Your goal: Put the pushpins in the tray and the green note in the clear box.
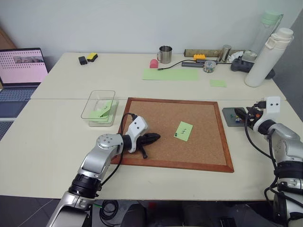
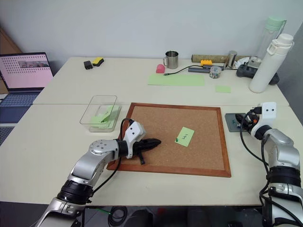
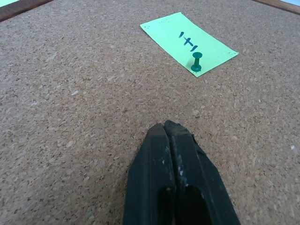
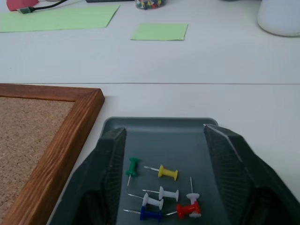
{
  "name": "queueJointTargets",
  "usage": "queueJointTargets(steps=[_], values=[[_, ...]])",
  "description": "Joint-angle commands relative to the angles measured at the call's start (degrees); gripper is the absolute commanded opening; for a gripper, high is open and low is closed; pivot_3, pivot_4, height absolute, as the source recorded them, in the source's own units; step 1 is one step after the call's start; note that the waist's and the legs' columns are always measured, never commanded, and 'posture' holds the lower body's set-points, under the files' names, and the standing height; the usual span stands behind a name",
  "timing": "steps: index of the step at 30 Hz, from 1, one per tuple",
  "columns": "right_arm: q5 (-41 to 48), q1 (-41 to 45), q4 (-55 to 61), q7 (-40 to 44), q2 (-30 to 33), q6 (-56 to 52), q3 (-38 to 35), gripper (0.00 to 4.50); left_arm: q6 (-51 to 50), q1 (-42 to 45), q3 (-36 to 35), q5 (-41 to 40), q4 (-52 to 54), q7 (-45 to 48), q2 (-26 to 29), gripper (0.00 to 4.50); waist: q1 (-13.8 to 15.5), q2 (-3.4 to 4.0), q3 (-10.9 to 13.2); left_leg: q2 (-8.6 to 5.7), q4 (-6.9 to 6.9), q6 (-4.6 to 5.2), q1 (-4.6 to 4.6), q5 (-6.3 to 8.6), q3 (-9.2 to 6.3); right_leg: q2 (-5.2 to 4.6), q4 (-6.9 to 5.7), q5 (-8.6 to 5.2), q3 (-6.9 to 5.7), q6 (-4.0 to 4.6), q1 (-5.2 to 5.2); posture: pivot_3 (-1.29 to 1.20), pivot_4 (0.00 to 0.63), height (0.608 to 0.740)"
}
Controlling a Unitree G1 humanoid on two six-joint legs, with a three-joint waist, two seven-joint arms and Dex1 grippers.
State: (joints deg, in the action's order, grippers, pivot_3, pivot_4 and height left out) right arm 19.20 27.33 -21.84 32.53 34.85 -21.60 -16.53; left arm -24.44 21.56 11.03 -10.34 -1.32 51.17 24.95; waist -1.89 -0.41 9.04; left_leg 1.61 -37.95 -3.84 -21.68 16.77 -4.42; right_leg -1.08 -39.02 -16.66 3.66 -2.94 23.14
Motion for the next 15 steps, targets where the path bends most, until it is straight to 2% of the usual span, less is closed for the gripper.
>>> queueJointTargets(steps=[1, 4, 8, 15], values=[[4.22, -3.15, 14.24, 6.8, 0.41, -1.47, 2.37, 2.82, -0.65, -0.47, 1.38, 0.76, -1.66, 0.14, 0.33, 0.0, 0.0, 0.0, 0.0, 0.0, 0.0, 0.0, 0.0, 0.0, 0.0, 0.0, 0.0, 0.0, -0.01, 0.0, 0.0, 0.0, 0.15, 0.74], [7.37, -6.1, 24.16, 10.85, 0.36, -5.35, 6.01, 2.82, -0.48, -0.24, 1.44, 0.79, -1.98, 0.22, 0.2, 0.0, 0.02, 0.01, -0.01, 0.01, -0.01, 0.0, 0.0, 0.0, -0.03, 0.01, -0.02, 0.0, -0.02, 0.0, 0.0, 0.0, 0.15, 0.74], [9.16, -7.96, 32.91, 10.9, -1.91, -9.43, 11.51, 2.82, -0.3, -0.23, 1.47, 0.79, -2.13, 0.36, 0.25, 0.0, 0.03, 0.01, -0.01, 0.01, -0.03, 0.0, -0.01, 0.0, -0.05, 0.01, -0.01, 0.0, -0.03, 0.0, -0.01, 0.0, 0.15, 0.74], [5.7, -8.47, 36.49, 7.14, -8.98, -10.59, 21.29, 2.82, -0.14, -0.02, 1.49, 0.82, -2.22, 0.34, 0.16, 0.0, 0.01, 0.01, -0.01, 0.0, -0.03, 0.0, -0.01, 0.0, -0.09, 0.01, -0.01, 0.0, -0.06, 0.0, -0.01, 0.0, 0.15, 0.74]])
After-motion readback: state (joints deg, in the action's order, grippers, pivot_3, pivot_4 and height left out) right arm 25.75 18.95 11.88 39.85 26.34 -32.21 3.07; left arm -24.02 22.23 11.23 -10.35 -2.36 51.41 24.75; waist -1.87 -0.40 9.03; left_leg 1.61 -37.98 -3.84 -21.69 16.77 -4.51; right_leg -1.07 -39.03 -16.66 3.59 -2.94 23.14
